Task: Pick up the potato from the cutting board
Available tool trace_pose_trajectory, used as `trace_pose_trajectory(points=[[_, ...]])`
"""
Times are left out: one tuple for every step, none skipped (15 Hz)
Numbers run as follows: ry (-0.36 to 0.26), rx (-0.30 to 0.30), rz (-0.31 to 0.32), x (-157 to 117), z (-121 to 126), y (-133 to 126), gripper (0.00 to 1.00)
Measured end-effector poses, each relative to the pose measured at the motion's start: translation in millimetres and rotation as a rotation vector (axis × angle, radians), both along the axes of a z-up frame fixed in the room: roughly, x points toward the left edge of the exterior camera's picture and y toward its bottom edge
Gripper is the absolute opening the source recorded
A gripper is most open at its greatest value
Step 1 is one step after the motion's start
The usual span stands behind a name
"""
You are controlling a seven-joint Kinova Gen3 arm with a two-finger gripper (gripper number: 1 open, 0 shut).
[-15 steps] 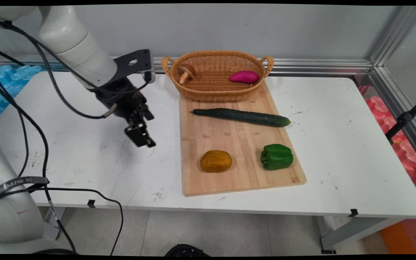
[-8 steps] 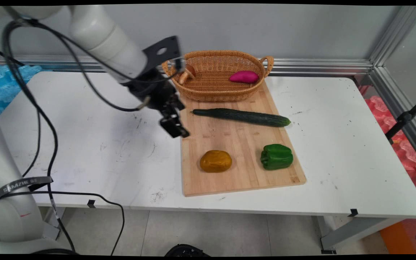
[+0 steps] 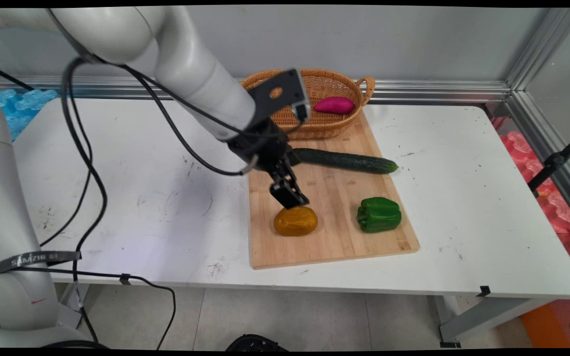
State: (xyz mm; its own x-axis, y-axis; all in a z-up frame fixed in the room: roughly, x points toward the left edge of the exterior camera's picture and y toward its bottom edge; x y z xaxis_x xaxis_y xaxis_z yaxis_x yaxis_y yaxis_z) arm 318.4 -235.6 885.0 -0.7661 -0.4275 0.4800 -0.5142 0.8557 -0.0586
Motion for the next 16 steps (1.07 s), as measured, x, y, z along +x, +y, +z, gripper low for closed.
trace_pose_trajectory(points=[[0.0, -0.001, -0.005, -4, -6, 1, 1.0], [-0.003, -0.002, -0.009, -8, -13, 2, 1.0], [-0.007, -0.003, -0.012, -10, -21, 3, 1.0], [-0.013, -0.002, -0.012, -11, -29, 4, 1.0], [-0.02, 0.0, -0.012, -11, -36, 5, 1.0], [-0.027, 0.001, -0.012, -10, -44, 6, 1.0], [-0.033, 0.002, -0.012, -9, -50, 7, 1.0], [-0.037, 0.003, -0.012, -8, -54, 7, 1.0], [-0.042, 0.004, -0.012, -7, -61, 8, 1.0], [-0.047, 0.005, -0.011, -6, -66, 8, 1.0], [-0.05, 0.006, -0.011, -5, -72, 8, 1.0], [-0.053, 0.008, -0.011, -4, -77, 8, 1.0], [-0.054, 0.009, -0.01, -4, -80, 8, 1.0], [-0.056, 0.01, -0.009, -3, -84, 8, 1.0], [-0.057, 0.011, -0.008, -3, -88, 8, 1.0], [-0.057, 0.012, -0.006, -3, -93, 8, 1.0]])
